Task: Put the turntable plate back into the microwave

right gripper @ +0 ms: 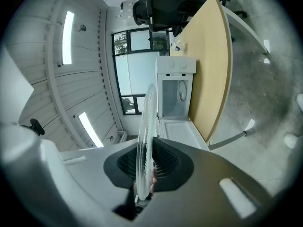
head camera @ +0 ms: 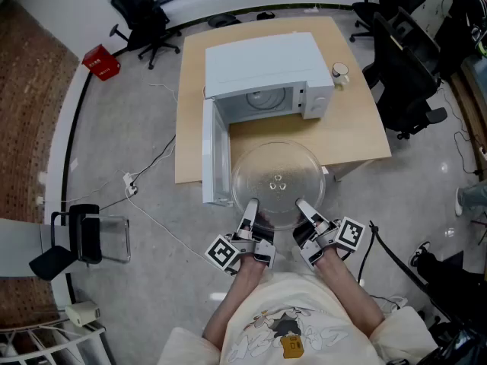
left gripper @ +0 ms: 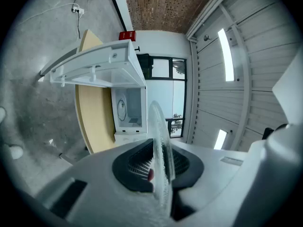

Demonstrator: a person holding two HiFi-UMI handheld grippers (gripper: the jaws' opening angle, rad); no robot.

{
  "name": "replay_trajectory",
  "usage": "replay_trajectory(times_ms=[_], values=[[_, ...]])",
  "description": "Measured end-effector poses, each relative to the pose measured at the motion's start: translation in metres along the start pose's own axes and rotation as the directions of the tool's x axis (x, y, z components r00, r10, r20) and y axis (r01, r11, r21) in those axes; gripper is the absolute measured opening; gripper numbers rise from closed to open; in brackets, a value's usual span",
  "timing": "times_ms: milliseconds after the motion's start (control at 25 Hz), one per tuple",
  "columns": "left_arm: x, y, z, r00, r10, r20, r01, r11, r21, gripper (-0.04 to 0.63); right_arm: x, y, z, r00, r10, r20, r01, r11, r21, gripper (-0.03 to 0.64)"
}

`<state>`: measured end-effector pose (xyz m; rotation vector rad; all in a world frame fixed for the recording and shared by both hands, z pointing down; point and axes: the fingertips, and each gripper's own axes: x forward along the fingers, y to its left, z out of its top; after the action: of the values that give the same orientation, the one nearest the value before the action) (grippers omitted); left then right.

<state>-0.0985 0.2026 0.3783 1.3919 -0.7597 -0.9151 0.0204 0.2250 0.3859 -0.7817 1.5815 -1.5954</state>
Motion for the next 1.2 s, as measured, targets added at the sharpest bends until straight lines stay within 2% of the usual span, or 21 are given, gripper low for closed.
replay_trajectory(times_ms=[800,1200], values=[[0.006,-0.007,-0.012,0.999,-0.031,0.005,0.031,1.0,0.001,0.031,-0.005,0.013,0.01,0.999,0.026,-0.022,-0.027,0.999,-0.028,0.035],[0.025,0.002,-0.018,0.999,-0.018,0.031,0.017,1.0,0.019,0.031,-0.001,0.004,0.035,0.999,0.01,-0.05,-0.011,1.0,-0.022,0.034]])
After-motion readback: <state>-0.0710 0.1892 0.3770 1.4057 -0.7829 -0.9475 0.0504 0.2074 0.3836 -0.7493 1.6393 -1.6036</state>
